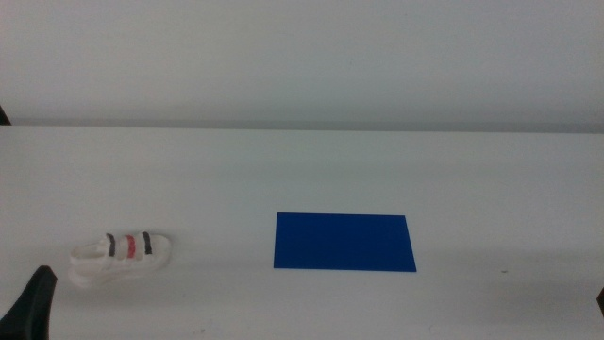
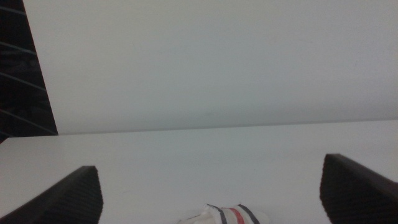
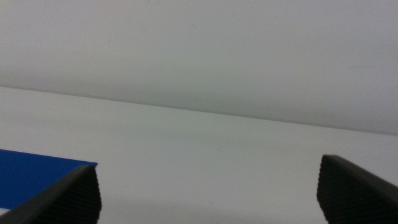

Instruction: Use one arm to grab the shoe from the table and place it on the mat.

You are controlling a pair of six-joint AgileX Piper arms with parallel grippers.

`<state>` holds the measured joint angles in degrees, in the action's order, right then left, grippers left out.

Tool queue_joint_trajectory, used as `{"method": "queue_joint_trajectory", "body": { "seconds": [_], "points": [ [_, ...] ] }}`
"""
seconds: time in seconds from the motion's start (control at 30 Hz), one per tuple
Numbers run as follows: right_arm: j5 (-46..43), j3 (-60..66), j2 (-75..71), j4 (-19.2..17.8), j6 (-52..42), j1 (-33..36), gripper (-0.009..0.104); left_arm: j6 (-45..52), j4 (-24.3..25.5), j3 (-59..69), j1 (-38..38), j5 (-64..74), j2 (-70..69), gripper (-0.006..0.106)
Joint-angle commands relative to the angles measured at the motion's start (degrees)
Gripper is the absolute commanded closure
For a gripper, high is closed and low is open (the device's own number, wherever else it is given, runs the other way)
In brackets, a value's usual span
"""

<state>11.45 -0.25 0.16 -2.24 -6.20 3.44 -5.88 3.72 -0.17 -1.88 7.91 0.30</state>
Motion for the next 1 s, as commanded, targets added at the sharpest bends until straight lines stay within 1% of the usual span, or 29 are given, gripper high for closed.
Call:
{"method": "queue_joint_trajectory", "body": {
  "seconds": [0.0, 0.07, 0.1, 0.17, 0.23, 0.33, 0.4, 0.5, 0.6, 0.73, 0.8, 0.87, 0.9, 0.97],
  "points": [
    [-0.4, 2.4, -2.2, -0.2, 0.0, 0.0, 0.002, 0.0, -0.7, 2.3, 0.2, -0.7, -2.4, 0.007],
    [-0.4, 2.4, -2.2, -0.2, 0.0, 0.0, 0.002, -0.1, -0.7, 2.3, 0.2, -0.7, -2.4, 0.007],
    [-0.4, 2.4, -2.2, -0.2, 0.0, 0.0, 0.002, -0.1, -0.7, -3.0, 0.1, 2.3, 3.3, 0.007],
    [-0.4, 2.4, -2.2, -0.2, 0.0, 0.0, 0.002, -0.1, -0.7, -8.8, 0.1, 6.1, 9.7, 0.007],
    [-0.4, 2.4, -2.2, -0.2, 0.0, 0.0, 0.002, 1.2, -0.7, -17.6, 0.1, 11.9, 19.0, 0.007],
    [-0.4, 2.4, -2.2, -0.2, 0.0, 0.0, 0.002, 10.8, -2.6, -31.8, 0.1, 24.1, 32.8, 0.007],
    [-0.4, 2.4, -2.2, -0.2, 0.0, 0.0, 0.002, 17.6, -2.9, -40.5, 0.1, 32.8, 41.6, 0.007],
    [-0.4, 2.4, -2.2, -0.2, 0.0, 0.0, 0.002, 24.9, -4.2, -50.0, 0.1, 41.3, 52.8, 0.007],
    [-0.4, 2.4, -2.2, -0.2, 0.0, 0.0, 0.002, 35.2, -4.7, -57.6, 0.1, 48.5, 63.4, 0.007],
    [-0.4, 2.4, -2.2, -0.2, 0.0, 0.0, 0.002, 45.0, -4.7, -64.0, 0.1, 58.5, 74.0, 0.007],
    [-0.4, 2.4, -2.2, -0.2, 0.0, 0.0, 0.002, 54.5, -4.6, -65.6, 0.1, 58.2, 78.9, 0.007],
    [-0.4, 2.4, -2.2, -0.2, 0.0, 0.0, 0.002, 61.3, -4.5, -65.9, 0.1, 57.2, 82.4, 0.007],
    [-0.4, 2.4, -2.2, -0.2, 0.0, 0.0, 0.002, 63.8, -4.3, -65.9, 0.1, 56.6, 84.1, 0.007],
    [-0.4, 2.4, -2.2, -0.2, 0.0, 0.0, 0.002, 64.7, -4.4, -65.9, 0.1, 55.9, 87.1, 0.007]
  ]
}}
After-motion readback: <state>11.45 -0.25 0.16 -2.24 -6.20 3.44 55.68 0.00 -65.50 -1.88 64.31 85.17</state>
